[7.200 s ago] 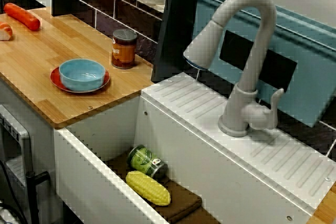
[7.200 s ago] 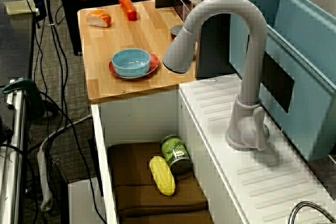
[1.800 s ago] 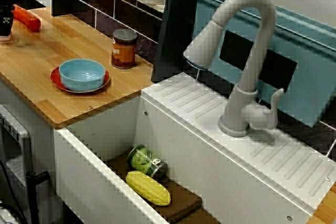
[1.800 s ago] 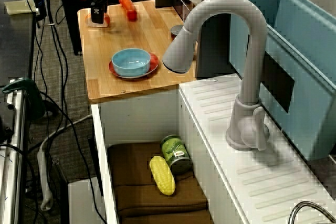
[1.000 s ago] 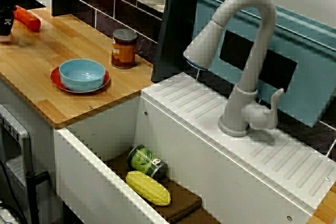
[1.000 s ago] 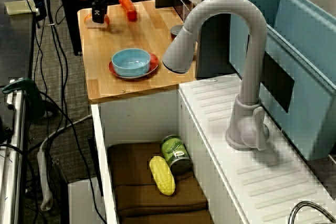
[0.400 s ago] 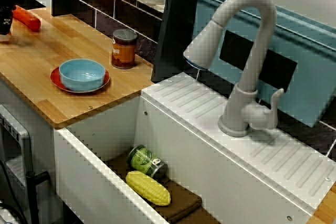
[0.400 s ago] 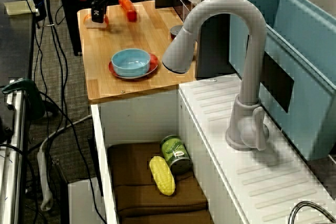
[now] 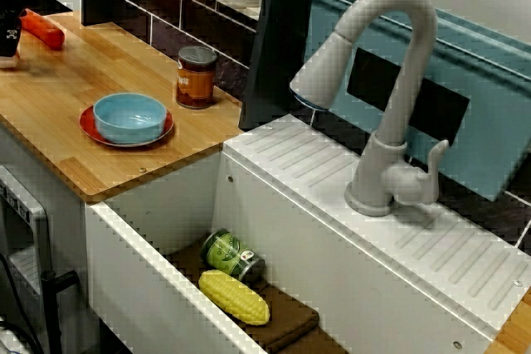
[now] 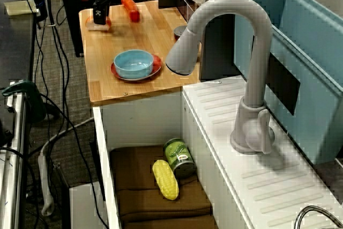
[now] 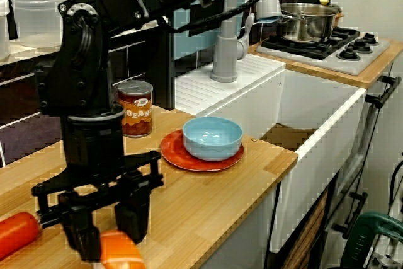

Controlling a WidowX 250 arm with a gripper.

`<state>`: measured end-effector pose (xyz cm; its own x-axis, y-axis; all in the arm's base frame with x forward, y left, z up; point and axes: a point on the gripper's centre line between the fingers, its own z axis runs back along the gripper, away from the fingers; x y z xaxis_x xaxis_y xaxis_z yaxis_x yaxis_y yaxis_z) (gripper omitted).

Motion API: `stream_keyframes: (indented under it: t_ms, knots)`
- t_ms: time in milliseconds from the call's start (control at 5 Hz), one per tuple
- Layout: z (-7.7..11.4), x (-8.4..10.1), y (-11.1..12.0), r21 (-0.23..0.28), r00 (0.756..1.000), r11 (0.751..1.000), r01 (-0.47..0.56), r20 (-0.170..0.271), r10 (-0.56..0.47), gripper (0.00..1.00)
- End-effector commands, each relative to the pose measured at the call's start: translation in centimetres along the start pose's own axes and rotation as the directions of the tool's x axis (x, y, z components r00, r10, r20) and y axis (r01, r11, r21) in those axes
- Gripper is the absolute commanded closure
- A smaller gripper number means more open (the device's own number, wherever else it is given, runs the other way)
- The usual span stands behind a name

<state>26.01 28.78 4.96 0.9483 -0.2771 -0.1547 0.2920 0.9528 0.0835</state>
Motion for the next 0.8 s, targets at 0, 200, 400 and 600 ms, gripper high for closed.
stream_keyframes:
  t_ms: [0, 200, 400, 600]
  knots:
    - [6.4, 0.3, 0.4, 0.055, 0.992, 0.998, 0.014, 0.126, -0.021, 1.0]
    - [7.2, 1.1, -0.4, 0.058, 0.988, 0.997, 0.041, 0.146, -0.049, 1.0]
    - [8.3, 2.2, -1.9, 0.043, 0.979, 0.995, 0.089, 0.181, -0.095, 1.0]
    - [9.9, 2.8, -4.1, 0.048, 0.966, 0.989, 0.139, 0.211, -0.146, 1.0]
